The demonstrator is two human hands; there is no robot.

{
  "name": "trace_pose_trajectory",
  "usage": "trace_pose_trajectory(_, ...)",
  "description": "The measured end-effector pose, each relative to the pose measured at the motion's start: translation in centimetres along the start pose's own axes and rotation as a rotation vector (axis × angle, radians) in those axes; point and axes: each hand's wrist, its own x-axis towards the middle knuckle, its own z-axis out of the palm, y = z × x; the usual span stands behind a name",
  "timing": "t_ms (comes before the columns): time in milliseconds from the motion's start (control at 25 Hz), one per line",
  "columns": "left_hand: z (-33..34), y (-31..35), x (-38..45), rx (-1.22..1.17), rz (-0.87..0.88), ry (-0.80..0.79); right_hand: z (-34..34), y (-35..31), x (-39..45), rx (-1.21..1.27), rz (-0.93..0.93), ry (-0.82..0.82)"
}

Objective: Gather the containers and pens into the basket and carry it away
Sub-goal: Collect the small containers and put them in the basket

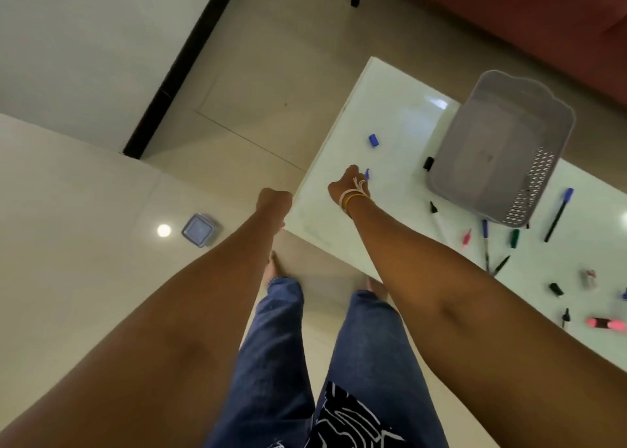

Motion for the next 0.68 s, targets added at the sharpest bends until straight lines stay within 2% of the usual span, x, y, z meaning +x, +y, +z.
trace_pose_trajectory(120, -5.8, 0.3, 1.6, -0.04, -0.083, 0.017, 3.7, -5.0, -1.3, -0.009, 0.0, -0.058)
trace_pose_trajectory(200, -9.0, 1.1, 3.6, -0.058, -0.076, 0.041, 4.9, -7.9, -1.5, -0.013, 0.004, -0.058)
trace_pose_trajectory(320, -12.3, 3.3, 6.1, -0.022, -0.013, -0.031, 5.9, -11.8, -0.8, -0.028, -0.007, -0.054)
trace_pose_trajectory(480, -14.9, 8.3, 10.1, -0.011, -0.034, 0.003, 5.2, -16.4, 2.8, -0.022, -0.01, -0.051)
trace_pose_trajectory(680, -16.6, 16.5, 13.4, 0.124, 0.013, -0.053, 3.3, -22.3, 8.4, 0.012, 0.04, -0.055)
